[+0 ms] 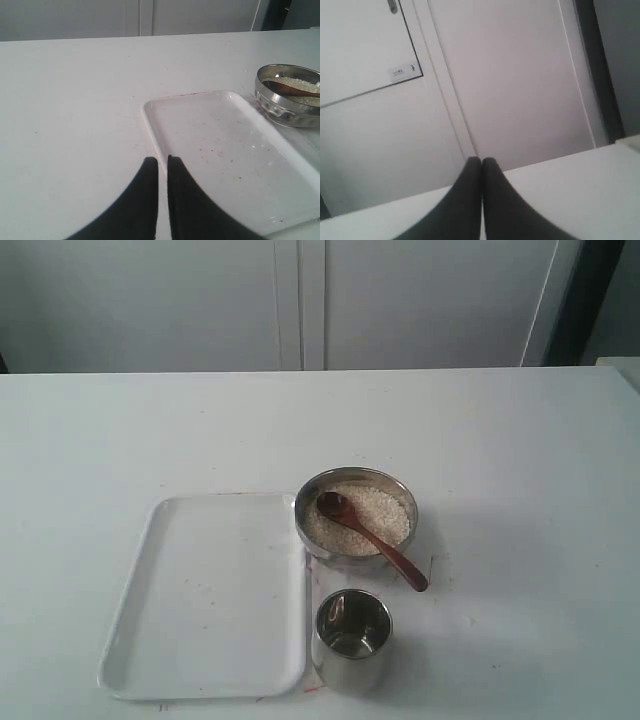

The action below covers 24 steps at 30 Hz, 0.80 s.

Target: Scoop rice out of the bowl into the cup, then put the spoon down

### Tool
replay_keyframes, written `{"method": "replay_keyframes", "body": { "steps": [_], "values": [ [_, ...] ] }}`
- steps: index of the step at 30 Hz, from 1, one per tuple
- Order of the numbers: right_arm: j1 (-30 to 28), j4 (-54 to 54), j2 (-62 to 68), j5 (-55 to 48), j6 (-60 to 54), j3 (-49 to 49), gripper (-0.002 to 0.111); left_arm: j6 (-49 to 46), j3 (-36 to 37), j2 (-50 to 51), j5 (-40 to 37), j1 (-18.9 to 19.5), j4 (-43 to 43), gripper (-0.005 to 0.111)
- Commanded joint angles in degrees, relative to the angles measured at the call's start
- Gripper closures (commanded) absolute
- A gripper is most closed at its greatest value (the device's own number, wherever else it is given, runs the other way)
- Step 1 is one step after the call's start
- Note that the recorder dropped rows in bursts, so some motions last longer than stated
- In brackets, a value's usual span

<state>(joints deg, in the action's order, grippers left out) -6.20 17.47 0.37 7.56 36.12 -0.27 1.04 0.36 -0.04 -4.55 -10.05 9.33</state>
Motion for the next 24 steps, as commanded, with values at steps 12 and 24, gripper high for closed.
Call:
{"method": "replay_keyframes", "body": {
  "steps": [12,24],
  "values": [
    [7.14,-14.74,12.02,-39.20,-16.74,-25.12,0.108,0.03,-0.36,0.04,0.17,-0.50,0.46,0.092],
    [12.02,-28.94,53.48,-67.00,-43.58,-56.37,0.108,0.03,-0.36,0.04,0.17,-0.50,0.46,0.092]
  ]
}}
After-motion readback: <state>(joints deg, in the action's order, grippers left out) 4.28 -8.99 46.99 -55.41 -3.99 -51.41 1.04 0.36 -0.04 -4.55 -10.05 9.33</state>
